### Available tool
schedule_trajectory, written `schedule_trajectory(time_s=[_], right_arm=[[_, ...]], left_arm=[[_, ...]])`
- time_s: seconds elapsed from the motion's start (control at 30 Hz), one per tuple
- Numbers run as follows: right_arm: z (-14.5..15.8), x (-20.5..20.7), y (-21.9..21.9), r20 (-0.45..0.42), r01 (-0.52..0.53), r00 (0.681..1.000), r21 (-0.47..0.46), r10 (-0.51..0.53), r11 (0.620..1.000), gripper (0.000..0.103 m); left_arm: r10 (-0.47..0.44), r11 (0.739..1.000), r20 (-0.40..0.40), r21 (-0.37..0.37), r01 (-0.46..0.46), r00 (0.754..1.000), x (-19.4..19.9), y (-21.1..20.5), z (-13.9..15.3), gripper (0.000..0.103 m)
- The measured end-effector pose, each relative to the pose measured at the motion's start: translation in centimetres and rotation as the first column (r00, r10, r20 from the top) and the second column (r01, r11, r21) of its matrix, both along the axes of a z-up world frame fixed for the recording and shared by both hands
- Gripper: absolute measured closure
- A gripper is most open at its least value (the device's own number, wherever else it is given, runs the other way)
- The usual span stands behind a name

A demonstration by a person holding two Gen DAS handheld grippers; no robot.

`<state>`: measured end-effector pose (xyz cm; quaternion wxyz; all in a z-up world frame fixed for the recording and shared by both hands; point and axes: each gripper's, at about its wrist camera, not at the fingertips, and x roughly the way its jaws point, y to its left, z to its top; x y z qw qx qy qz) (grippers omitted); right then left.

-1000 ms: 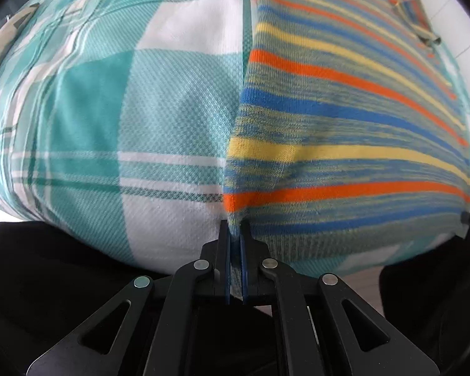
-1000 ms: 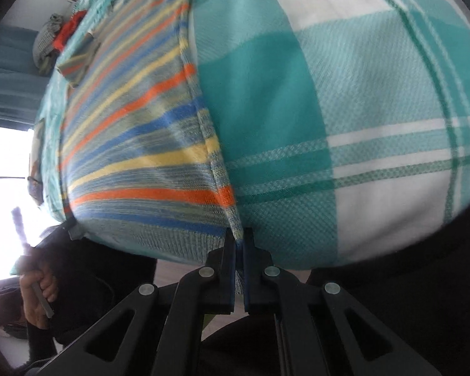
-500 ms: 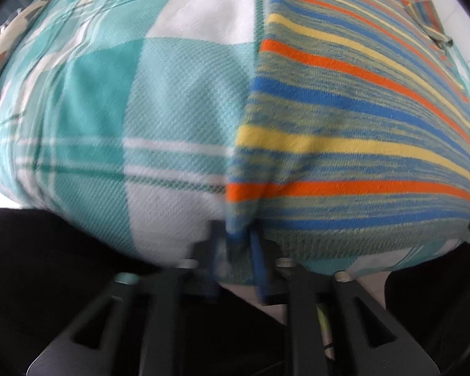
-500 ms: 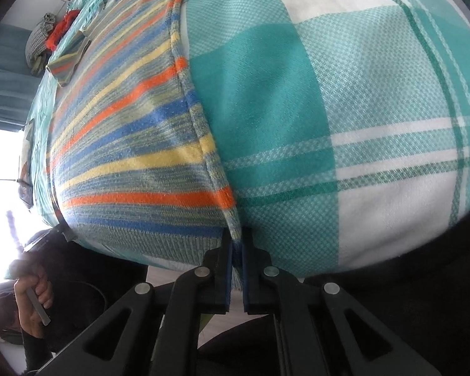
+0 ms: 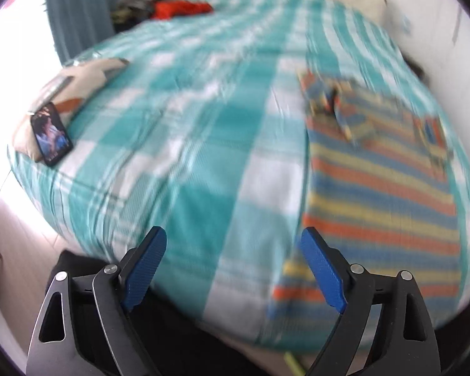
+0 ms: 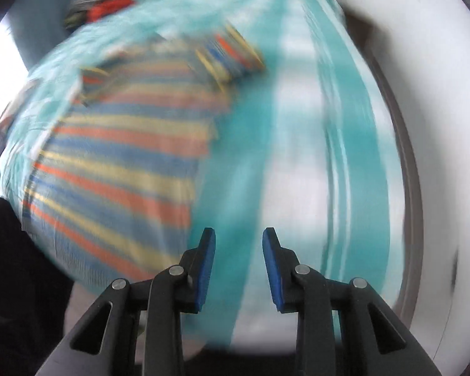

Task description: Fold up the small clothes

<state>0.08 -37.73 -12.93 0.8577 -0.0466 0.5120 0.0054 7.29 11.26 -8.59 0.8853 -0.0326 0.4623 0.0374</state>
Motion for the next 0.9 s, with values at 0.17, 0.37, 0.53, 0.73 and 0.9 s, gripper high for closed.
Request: schedule_trajectory(time_s=[0.17, 0.37, 0.53, 0.73, 0.9], right_arm=[[-0.3, 10.6, 4.8, 0.083, -0.285, 0.951, -0.151, 0.299, 0.947, 0.068], [-7.8, 20.4, 8.6, -0.09, -0.431, 0.89, -0.492, 0.448, 0.756, 0.07], [-4.5, 23.9, 2.1, 0.04, -0.212, 0.974, -0.208, 0.224, 0.955, 0.095], [1.4, 18.8, -17.5, 0.14, 0.297, 0.926, 0.3, -0.35, 0.906, 0.095], [0.2, 13.2, -25.0, 0.07, 0.45, 0.85, 0.416, -0.521, 0.79, 0.095]], left_arm=[[0.109, 0.994, 0.061, 0.025, -0.11, 0.992, 0.5, 0.7, -2.0, 0.014], [0.177, 0.984, -0.006, -0.032, -0.177, 0.984, 0.8, 2.3, -3.5, 0.014], [0.214, 0.973, -0.053, -0.076, -0.217, 0.975, 1.1, 3.2, -4.7, 0.014], [0.213, 0.972, -0.06, -0.091, -0.218, 0.975, 1.4, 3.0, -5.0, 0.014], [0.188, 0.972, -0.056, -0.131, -0.194, 0.981, 1.2, 2.5, -4.9, 0.014]])
